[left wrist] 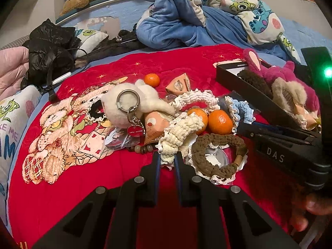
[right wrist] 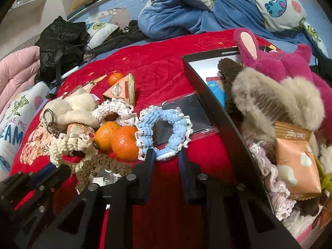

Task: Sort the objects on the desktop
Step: 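Grasp the blue crochet scrunchie with the right gripper and lift it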

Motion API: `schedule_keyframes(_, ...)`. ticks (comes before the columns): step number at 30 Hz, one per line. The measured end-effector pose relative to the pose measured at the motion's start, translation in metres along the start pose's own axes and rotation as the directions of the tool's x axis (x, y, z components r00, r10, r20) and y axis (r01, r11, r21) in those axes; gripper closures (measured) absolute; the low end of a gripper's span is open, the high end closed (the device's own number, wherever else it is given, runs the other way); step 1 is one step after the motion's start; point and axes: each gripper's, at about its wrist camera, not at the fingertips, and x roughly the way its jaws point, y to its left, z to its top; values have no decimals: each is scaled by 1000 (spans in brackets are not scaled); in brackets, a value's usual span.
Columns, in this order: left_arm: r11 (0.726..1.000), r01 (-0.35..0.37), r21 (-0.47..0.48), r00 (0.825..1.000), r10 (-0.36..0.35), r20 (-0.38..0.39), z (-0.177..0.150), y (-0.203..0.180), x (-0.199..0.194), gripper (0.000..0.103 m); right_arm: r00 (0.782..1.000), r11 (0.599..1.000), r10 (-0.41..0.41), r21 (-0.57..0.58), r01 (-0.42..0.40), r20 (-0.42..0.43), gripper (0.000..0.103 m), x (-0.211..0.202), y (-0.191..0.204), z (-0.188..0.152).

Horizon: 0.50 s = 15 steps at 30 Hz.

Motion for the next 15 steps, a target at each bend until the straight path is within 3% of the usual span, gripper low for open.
schedule_keyframes(3,1000,-1,0,1000,1,0,0,0,0,89,1000,1000,-4,-1,4,1,82,-1,0,-1)
schedule_keyframes(5,1000,0,0,1000,0,-1,0,0,0,89,1000,1000,-4,0,4,2,96,-2,-1,-2)
schedule_keyframes(15,1000,-4,3,1000,4,6,1,-1,-5,89,999,999,-35,-35,36,26,97,-8,6,-3)
